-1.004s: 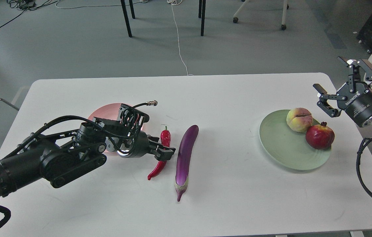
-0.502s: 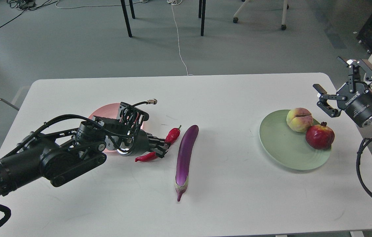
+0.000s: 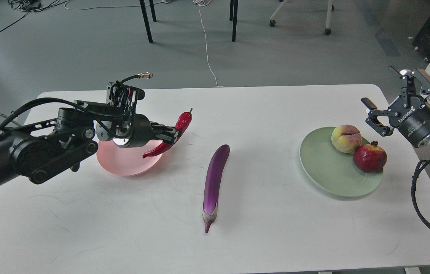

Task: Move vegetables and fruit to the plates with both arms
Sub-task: 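Lift the chili onto the pink plate and open the left gripper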

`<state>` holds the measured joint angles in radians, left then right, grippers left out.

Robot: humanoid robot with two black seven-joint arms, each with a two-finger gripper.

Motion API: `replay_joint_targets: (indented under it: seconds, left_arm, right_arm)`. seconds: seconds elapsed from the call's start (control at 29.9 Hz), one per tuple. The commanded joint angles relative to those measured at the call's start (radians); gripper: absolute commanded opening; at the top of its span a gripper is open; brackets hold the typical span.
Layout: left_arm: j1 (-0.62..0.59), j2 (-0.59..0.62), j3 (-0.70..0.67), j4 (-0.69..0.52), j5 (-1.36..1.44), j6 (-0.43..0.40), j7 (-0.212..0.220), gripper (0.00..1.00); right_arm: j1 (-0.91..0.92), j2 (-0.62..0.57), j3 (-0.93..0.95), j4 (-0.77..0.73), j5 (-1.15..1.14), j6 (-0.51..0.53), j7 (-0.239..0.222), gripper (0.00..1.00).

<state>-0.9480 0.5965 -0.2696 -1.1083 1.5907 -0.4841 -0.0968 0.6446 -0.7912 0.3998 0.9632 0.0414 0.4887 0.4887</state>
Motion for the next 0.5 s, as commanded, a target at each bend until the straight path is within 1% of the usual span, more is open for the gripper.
replay_joint_targets:
  seconds: [0.0,0.1,0.33,0.47]
  left_arm:
    - [0.018,0.065,0.009,0.056,0.008,-0.001,-0.032,0.14]
    - [0.048,0.074,0.020,0.093,0.005,0.002,-0.041,0.15]
    - [0.060,0.062,0.020,0.126,-0.003,0.009,-0.040,0.17]
    - [0.058,0.054,0.017,0.156,-0.003,0.015,-0.040,0.22]
  right_arm:
    - [0.000,0.001,-0.001,0.000,-0.002,0.000,0.000,0.98]
    - [0.000,0.001,-0.001,0.000,-0.001,0.000,0.000,0.98]
    - [-0.002,0.003,-0.001,0.000,-0.002,0.000,0.000,0.98]
    - [-0.003,0.001,-0.001,0.002,-0.002,0.000,0.000,0.98]
